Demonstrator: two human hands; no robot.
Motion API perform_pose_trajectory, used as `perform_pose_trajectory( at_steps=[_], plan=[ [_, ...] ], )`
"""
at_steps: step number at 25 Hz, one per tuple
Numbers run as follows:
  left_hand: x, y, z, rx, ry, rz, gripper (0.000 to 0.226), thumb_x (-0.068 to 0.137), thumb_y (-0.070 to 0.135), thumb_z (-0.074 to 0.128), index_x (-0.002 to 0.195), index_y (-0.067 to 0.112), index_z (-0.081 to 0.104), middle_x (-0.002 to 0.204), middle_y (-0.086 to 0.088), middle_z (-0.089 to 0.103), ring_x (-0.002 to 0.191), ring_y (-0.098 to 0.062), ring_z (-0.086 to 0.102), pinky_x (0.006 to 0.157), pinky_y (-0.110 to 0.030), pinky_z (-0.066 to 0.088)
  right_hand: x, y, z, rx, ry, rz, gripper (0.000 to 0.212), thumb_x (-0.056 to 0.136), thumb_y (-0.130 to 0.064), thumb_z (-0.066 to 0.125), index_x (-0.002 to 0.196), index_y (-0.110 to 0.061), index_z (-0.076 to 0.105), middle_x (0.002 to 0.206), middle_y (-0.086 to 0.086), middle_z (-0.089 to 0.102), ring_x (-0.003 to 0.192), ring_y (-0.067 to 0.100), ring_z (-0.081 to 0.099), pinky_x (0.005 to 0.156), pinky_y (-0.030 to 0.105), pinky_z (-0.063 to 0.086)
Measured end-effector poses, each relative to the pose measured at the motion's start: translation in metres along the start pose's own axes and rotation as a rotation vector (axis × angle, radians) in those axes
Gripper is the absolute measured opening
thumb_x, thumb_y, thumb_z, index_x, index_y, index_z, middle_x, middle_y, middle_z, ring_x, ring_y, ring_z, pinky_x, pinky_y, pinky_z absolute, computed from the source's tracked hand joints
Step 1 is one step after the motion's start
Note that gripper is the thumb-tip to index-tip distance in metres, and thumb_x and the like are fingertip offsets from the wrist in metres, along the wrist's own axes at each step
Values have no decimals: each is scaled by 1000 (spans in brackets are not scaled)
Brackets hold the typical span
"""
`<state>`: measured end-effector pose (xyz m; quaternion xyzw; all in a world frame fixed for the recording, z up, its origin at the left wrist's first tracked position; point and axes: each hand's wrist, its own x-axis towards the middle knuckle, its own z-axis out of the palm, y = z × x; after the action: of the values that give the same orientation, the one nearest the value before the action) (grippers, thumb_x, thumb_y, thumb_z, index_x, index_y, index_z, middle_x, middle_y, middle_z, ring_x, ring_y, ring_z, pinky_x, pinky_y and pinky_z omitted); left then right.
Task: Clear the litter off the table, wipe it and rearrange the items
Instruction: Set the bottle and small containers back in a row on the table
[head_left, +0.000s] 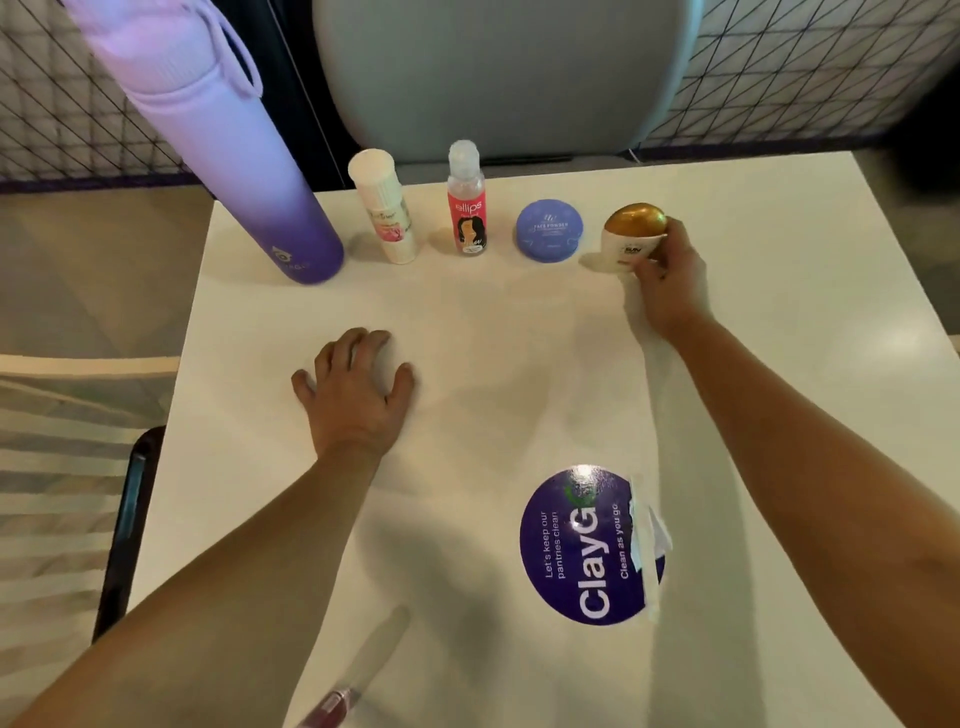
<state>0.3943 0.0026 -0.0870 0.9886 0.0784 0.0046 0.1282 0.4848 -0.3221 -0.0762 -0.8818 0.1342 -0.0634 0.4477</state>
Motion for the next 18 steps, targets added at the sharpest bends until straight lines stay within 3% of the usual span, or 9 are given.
perform_pose_trajectory(
  at_steps=[5, 10, 18],
  plan=[
    [1, -2, -2, 18, 6, 4, 44, 88, 47, 46, 128, 29, 47, 137, 4, 43, 127, -21, 36, 104, -52, 24, 16, -3, 18, 56, 59, 59, 48, 84, -17, 60, 129, -18, 44, 109, -2, 61, 95, 15, 55, 83, 25, 42],
    [1, 0, -1, 21, 25, -7, 63, 76, 61, 22, 126, 32, 47, 135, 6, 44, 125, -20, 38, 103, -52, 24, 35, 3, 20, -70, 49, 130, 32, 86, -24, 60, 115, -13, 53, 112, 12, 63, 102, 30, 58, 86, 37, 46],
    [1, 3, -2, 2, 22, -16, 64, 75, 61, 21, 124, 32, 48, 135, 7, 44, 125, -19, 37, 103, -51, 24, 52, 4, 19, -172, 82, 188, 31, 91, -27, 54, 119, -17, 50, 118, 13, 57, 110, 31, 54, 96, 41, 44]
  ],
)
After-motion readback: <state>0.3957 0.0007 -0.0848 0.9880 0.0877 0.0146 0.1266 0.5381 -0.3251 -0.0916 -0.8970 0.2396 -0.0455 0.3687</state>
